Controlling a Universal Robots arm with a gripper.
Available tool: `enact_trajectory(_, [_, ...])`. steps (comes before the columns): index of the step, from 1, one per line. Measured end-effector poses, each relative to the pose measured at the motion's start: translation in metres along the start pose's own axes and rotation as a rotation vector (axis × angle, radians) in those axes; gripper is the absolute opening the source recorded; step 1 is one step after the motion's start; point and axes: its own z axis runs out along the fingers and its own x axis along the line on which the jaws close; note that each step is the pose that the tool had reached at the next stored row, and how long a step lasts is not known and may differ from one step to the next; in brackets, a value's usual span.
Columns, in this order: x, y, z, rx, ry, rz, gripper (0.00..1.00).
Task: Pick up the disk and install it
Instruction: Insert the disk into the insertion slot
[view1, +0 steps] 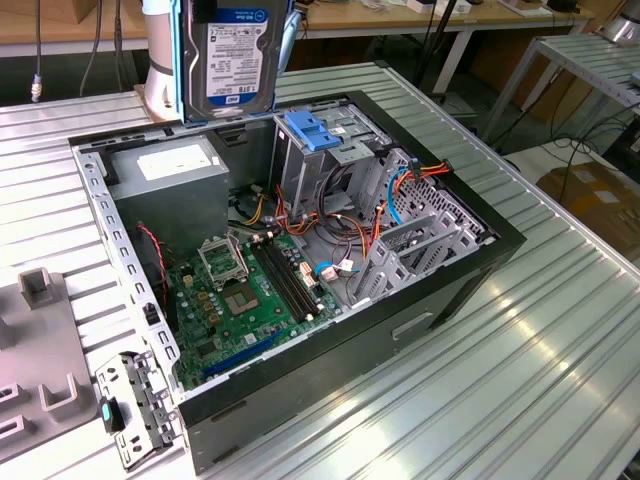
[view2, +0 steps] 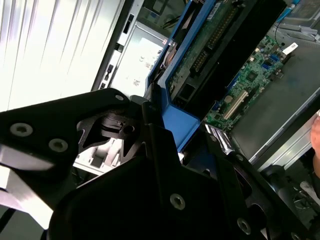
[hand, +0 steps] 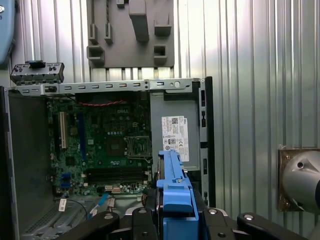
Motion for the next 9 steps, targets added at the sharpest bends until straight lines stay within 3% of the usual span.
enact_trajectory(9, [0.0125,-0.0005,0.0001,0.0000,-0.0001,0.000,0.37])
